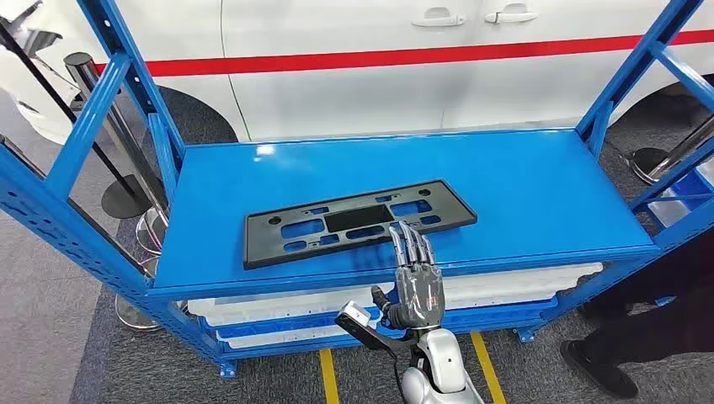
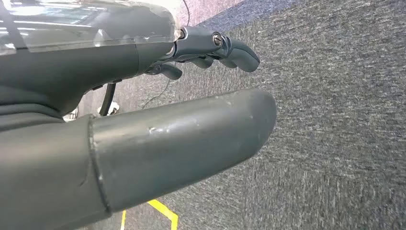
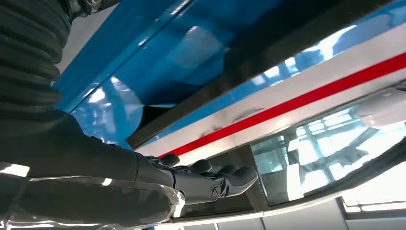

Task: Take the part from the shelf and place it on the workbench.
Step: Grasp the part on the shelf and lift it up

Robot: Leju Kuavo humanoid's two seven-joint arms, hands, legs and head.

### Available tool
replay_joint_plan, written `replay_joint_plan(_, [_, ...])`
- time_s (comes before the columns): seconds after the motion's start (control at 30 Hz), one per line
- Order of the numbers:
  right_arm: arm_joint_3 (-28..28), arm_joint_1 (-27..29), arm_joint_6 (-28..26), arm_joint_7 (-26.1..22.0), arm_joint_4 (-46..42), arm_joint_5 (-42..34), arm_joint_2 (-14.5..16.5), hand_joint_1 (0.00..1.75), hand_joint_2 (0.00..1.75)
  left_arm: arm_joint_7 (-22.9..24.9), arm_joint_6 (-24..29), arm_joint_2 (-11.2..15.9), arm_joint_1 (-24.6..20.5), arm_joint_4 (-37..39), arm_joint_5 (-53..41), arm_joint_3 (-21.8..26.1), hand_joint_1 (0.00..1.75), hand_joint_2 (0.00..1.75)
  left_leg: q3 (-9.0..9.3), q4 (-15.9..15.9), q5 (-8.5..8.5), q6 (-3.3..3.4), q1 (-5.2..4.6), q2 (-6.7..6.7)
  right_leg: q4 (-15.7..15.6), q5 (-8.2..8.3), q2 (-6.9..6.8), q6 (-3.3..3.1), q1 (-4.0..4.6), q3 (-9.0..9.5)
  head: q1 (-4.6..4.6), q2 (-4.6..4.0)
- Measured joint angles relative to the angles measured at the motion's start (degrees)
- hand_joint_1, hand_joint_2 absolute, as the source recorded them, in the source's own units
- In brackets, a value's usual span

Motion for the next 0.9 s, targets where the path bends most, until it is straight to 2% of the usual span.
replay_joint_plan(0.1, [-1.1, -0.5, 0.0, -2.9, 0.0, -1.0, 1.5, 0.0, 1.75, 0.1, -0.2, -0.1, -0.1, 0.0, 0.0, 0.0, 0.0, 0.0, -0.07, 0.0, -0.06, -0.39, -0.05, 0.02, -6.0, 1.43, 0.07, -0.82, 0.5, 2.64, -0.02, 0.0])
replay_joint_plan(0.17, [-2.1, -0.9, 0.0, -5.1, -0.1, -2.0, 2.8, 0.0, 1.75, 0.3, -0.4, -0.1, -0.2, 0.0, 0.0, 0.0, 0.0, 0.0, -0.13, -0.2, 0.03, -1.04, -0.03, 0.05, -7.3, 1.43, 0.09, -1.12, 0.84, 3.03, -0.02, 0.0])
replay_joint_plan(0.23, [-2.7, -1.0, 0.0, -6.4, -0.4, -2.9, 3.7, 0.0, 1.75, 0.5, -0.5, -0.2, -0.2, 0.0, -0.1, 0.0, 0.0, 0.0, -0.06, -0.2, -0.19, -1.73, -0.05, 0.12, -8.2, 1.84, 0.05, -1.48, 0.49, 3.5, -0.02, 0.0])
replay_joint_plan(0.27, [-2.8, -1.1, 0.0, -6.7, -0.5, -3.1, 3.9, 0.0, 1.75, 0.5, -0.6, -0.2, -0.2, 0.0, -0.2, 0.0, 0.0, 0.0, -0.4, 0.8, -0.92, -1.96, -0.1, 0.15, -8.9, 2.1, -0.04, -1.75, 0.32, 3.89, -0.05, 0.0])
replay_joint_plan(0.3, [-2.9, -1.2, 0.0, -6.7, -0.6, -3.0, 4.0, 0.0, 1.75, 0.5, -0.8, -0.2, -0.2, 0.0, -0.3, 0.0, 0.0, 0.0, -1.31, 2.9, -2.21, -2.14, -0.14, 0.17, -9.4, 2.31, -0.14, -2.0, 0.15, 4.26, -0.06, 0.0])
replay_joint_plan(0.37, [-2.9, -1.3, 0.0, -6.5, -0.6, -2.5, 4.1, 0.0, 1.75, 0.5, -0.9, -0.2, -0.2, 0.0, -0.5, 0.0, 0.0, 0.0, -4.62, 9.8, -5.55, -2.37, -0.1, 0.16, -9.5, 2.25, -0.29, -2.35, 0.32, 4.47, -0.08, 0.0])
replay_joint_plan(0.4, [-2.9, -1.3, 0.0, -6.5, -0.6, -2.2, 4.1, 0.0, 1.75, 0.5, -0.9, -0.1, -0.2, 0.0, -0.5, 0.0, 0.0, 0.0, -6.26, 13.0, -6.56, -2.51, -0.09, 0.16, -9.4, 2.13, -0.3, -2.43, 0.37, 4.47, -0.07, 0.0])
replay_joint_plan(0.43, [-2.9, -1.3, 0.0, -6.4, -0.6, -1.9, 4.1, 0.0, 1.75, 0.5, -0.9, -0.1, -0.2, 0.0, -0.6, 0.0, 0.0, 0.0, -7.21, 14.6, -6.57, -2.63, -0.07, 0.17, -9.3, 1.96, -0.29, -2.48, 0.41, 4.51, -0.08, 0.0])
replay_joint_plan(0.47, [-2.9, -1.3, 0.0, -6.4, -0.6, -1.5, 4.1, 0.0, 1.75, 0.5, -1.0, -0.1, -0.1, 0.0, -0.6, 0.0, 0.0, 0.0, -7.08, 14.0, -5.36, -2.71, -0.04, 0.18, -9.1, 1.73, -0.26, -2.44, 0.4, 4.6, -0.08, 0.0])
replay_joint_plan(0.53, [-2.9, -1.3, 0.0, -6.1, -0.6, -0.4, 4.1, 0.0, 1.75, 0.6, -1.0, -0.1, -0.1, 0.0, -0.9, 0.0, 0.0, 0.0, -4.18, 7.3, -1.26, -2.64, 0.0, 0.22, -8.5, 1.06, -0.18, -2.1, 0.32, 4.86, -0.08, 0.0])
replay_joint_plan(0.57, [-2.9, -1.3, 0.0, -5.7, -0.6, 0.3, 4.1, 0.0, 1.75, 0.7, -1.0, -0.1, -0.2, 0.0, -1.1, 0.0, 0.0, 0.0, -2.54, 3.8, 0.07, -2.48, -0.1, 0.23, -8.0, 0.66, -0.16, -1.8, 0.41, 4.83, -0.07, 0.0])
replay_joint_plan(0.6, [-2.9, -1.3, 0.0, -5.3, -0.5, 0.8, 4.1, 0.0, 1.75, 0.8, -1.1, -0.1, -0.2, 0.0, -1.2, 0.0, 0.0, 0.0, -1.51, 1.5, 0.64, -2.21, -0.2, 0.22, -7.6, 0.35, -0.16, -1.5, 0.48, 4.72, -0.06, 0.0])
replay_joint_plan(0.67, [-2.9, -1.3, 0.0, -4.7, -0.4, 1.4, 4.1, 0.0, 1.75, 1.0, -1.1, -0.1, -0.2, 0.0, -1.5, 0.0, 0.0, 0.0, -1.02, 0.4, 0.26, -1.6, -0.45, 0.16, -7.2, 0.04, -0.15, -1.0, 0.69, 4.44, -0.06, 0.0])
replay_joint_plan(0.77, [-2.9, -1.4, 0.0, -4.2, -0.4, 1.8, 4.1, 0.0, 1.75, 1.2, -1.1, -0.2, -0.2, 0.0, -1.6, 0.0, 0.0, 0.0, -0.7, 0.0, 0.22, -0.55, -0.14, 0.12, -6.1, -1.0, -0.08, -0.21, 0.55, 4.09, -0.04, 0.0])
replay_joint_plan(0.83, [-2.8, -1.4, 0.0, -3.2, -0.3, 2.5, 4.0, 0.0, 1.75, 1.3, -1.2, -0.2, -0.2, 0.0, -1.6, 0.0, 0.0, 0.0, -0.33, -0.2, 0.11, -0.02, 0.05, 0.13, -1.0, -3.45, 0.0, 0.47, 0.27, 1.66, -0.02, 0.0])
replay_joint_plan(0.9, [-2.6, -1.4, 0.0, -1.9, -0.1, 3.1, 3.9, 0.0, 1.75, 1.5, -1.3, -0.2, -0.2, 0.0, -1.8, 0.0, 0.0, 0.0, -0.08, -0.2, -0.16, 0.22, 0.06, 0.14, 6.2, -5.96, 0.0, 0.9, -0.04, -2.55, -0.02, 0.0])
